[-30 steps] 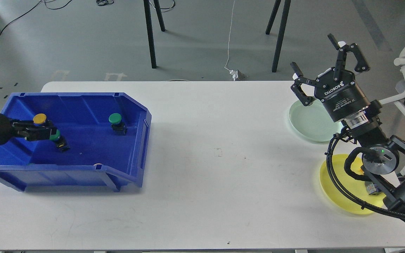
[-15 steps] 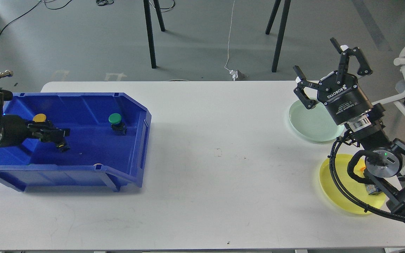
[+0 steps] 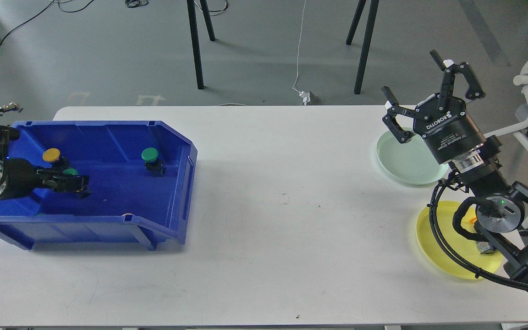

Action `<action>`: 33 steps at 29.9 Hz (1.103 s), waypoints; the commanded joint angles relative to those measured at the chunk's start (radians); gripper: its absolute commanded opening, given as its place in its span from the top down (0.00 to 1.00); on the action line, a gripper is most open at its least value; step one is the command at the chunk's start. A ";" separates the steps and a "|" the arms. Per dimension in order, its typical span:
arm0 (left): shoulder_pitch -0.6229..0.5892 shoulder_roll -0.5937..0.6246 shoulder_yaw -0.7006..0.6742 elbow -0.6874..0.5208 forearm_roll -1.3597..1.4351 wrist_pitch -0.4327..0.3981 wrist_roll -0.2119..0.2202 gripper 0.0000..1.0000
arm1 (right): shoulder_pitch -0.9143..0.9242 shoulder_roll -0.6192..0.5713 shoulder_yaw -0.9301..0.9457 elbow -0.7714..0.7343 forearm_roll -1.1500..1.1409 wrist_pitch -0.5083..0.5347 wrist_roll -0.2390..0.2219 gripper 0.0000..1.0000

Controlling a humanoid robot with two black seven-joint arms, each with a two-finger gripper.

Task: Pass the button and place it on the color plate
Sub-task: 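Lower the left gripper into the bin and grasp a green-topped button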

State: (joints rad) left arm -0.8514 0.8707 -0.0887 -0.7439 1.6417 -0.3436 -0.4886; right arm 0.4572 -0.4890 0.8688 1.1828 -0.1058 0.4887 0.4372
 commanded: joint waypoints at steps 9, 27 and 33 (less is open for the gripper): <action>-0.002 -0.033 0.001 0.052 0.007 0.002 0.000 0.17 | -0.006 -0.006 0.003 0.001 0.002 0.000 0.000 0.03; 0.000 -0.097 0.001 0.161 0.007 0.003 0.000 0.19 | -0.017 -0.006 0.012 0.001 0.002 0.000 0.000 0.03; -0.002 -0.107 0.001 0.172 0.007 0.006 0.000 0.31 | -0.017 -0.008 0.012 0.001 0.002 0.000 0.000 0.03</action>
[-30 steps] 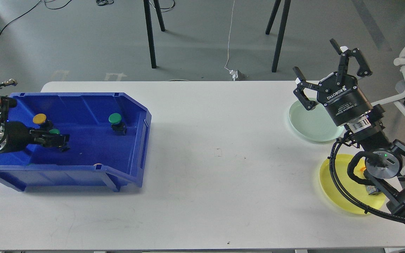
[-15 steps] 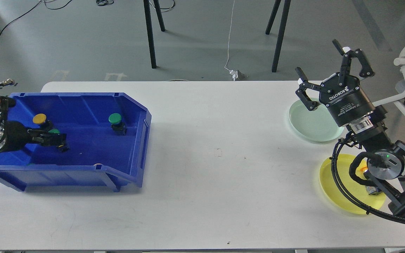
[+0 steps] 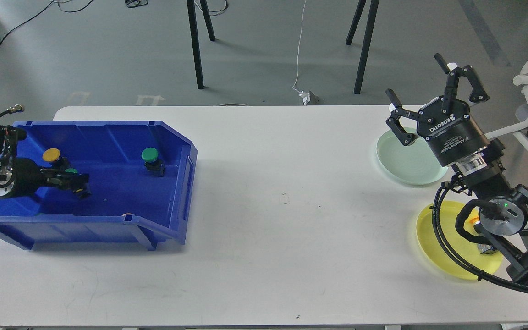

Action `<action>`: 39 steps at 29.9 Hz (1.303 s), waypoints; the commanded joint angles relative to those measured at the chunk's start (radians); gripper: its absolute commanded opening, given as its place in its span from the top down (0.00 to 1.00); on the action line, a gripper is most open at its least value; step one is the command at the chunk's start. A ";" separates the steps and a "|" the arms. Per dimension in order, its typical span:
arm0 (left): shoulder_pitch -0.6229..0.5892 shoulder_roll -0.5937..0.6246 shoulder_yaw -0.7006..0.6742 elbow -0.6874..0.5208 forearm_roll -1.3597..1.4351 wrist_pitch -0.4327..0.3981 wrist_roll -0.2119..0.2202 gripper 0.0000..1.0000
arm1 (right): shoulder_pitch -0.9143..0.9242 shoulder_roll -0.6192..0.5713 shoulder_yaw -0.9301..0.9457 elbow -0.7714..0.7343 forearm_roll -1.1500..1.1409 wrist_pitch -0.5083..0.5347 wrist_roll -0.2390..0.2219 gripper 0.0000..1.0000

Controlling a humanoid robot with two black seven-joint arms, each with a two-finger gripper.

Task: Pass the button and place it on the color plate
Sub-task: 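Lower the left gripper into the bin and grasp a green-topped button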

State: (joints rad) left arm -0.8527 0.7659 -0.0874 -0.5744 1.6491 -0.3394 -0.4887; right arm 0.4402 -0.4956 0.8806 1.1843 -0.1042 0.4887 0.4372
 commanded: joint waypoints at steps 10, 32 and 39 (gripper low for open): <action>0.003 0.000 0.008 0.002 0.002 0.042 0.000 0.51 | -0.008 -0.014 0.008 0.003 0.000 0.000 0.000 0.03; 0.007 0.004 0.008 0.002 0.003 0.042 0.000 0.79 | -0.029 -0.021 0.018 0.012 0.000 0.000 0.000 0.03; 0.001 0.010 0.008 -0.005 0.000 0.042 0.000 0.80 | -0.031 -0.020 0.018 0.012 0.000 0.000 0.000 0.03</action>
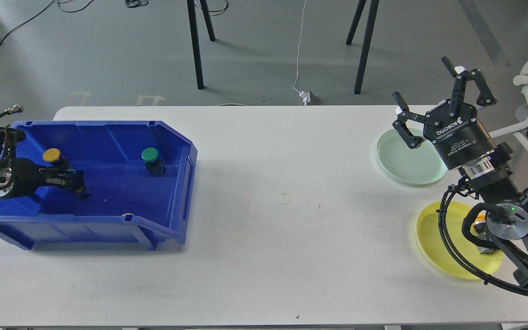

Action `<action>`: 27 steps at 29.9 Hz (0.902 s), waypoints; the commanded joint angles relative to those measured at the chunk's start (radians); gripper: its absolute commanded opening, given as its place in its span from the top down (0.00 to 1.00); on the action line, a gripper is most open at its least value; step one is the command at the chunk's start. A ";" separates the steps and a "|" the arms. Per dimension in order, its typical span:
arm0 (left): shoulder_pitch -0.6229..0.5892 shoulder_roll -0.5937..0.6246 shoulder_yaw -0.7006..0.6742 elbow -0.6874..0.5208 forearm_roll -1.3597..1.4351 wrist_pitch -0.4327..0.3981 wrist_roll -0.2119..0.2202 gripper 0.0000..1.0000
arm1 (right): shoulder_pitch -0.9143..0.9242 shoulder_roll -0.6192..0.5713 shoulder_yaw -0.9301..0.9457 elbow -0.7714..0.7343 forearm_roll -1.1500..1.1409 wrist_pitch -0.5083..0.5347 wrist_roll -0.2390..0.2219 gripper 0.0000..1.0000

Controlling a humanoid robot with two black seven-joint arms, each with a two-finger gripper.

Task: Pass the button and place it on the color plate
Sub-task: 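Lower the left gripper into the bin and grasp a green-topped button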

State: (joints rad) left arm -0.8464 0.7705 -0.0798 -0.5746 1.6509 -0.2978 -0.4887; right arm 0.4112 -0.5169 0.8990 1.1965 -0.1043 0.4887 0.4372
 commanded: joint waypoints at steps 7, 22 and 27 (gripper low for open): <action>-0.008 0.016 -0.002 -0.021 -0.005 -0.001 0.000 0.80 | -0.006 0.001 0.000 -0.002 0.000 0.000 0.000 0.03; -0.022 0.304 -0.032 -0.428 -0.100 -0.007 0.000 0.80 | -0.006 0.001 0.001 -0.002 0.000 0.000 0.000 0.03; -0.025 0.443 -0.167 -0.655 -0.155 -0.027 0.000 0.80 | -0.006 0.001 0.004 -0.002 0.000 0.000 0.000 0.03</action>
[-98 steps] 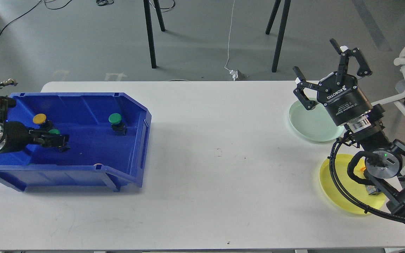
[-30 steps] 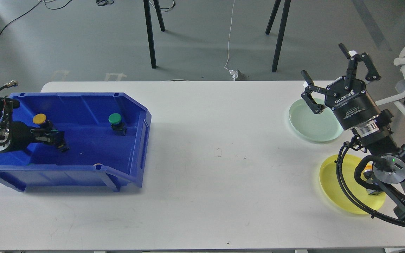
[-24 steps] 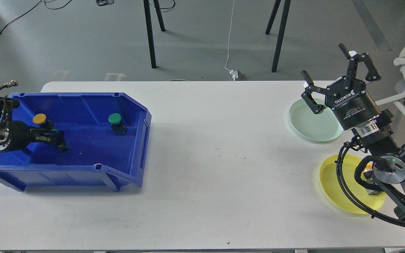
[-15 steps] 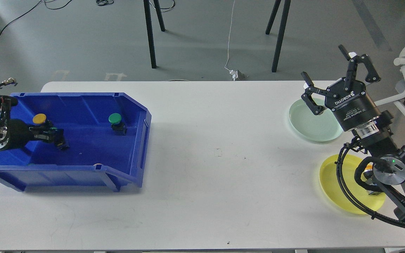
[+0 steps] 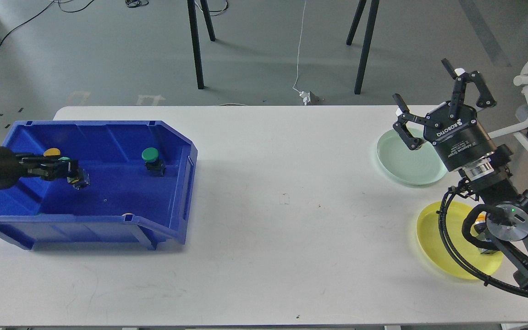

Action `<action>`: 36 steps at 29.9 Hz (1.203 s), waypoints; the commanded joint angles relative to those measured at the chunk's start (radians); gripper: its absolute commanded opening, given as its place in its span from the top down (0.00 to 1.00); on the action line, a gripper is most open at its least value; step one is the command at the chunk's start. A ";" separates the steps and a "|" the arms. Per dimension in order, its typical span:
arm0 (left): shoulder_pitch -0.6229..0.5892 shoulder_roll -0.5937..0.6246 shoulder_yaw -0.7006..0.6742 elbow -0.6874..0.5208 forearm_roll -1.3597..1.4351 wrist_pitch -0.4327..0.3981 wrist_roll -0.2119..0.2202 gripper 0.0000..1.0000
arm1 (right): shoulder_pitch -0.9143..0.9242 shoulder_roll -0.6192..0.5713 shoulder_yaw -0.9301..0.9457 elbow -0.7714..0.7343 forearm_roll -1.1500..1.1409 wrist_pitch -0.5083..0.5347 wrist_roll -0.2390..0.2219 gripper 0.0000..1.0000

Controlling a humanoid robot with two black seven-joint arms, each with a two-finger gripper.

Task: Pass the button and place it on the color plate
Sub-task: 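Lift the green button with the left gripper toward the table center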

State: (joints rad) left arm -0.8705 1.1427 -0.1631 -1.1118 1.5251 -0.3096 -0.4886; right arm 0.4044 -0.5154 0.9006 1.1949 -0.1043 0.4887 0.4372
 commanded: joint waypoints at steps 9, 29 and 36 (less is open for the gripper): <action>-0.001 -0.018 -0.300 -0.321 -0.374 -0.080 0.000 0.80 | -0.001 -0.012 0.011 0.006 -0.002 0.000 -0.005 0.03; 0.056 -0.702 -0.291 -0.076 -0.485 0.058 0.000 0.80 | 0.017 -0.127 -0.141 0.177 -0.127 0.000 -0.011 0.04; 0.062 -0.733 -0.291 -0.074 -0.485 0.064 0.000 0.80 | 0.125 -0.045 -0.259 0.103 -0.127 0.000 -0.009 0.05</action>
State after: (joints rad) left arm -0.8090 0.4249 -0.4541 -1.1860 1.0401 -0.2473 -0.4885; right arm 0.4992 -0.5897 0.6659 1.3328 -0.2319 0.4887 0.4269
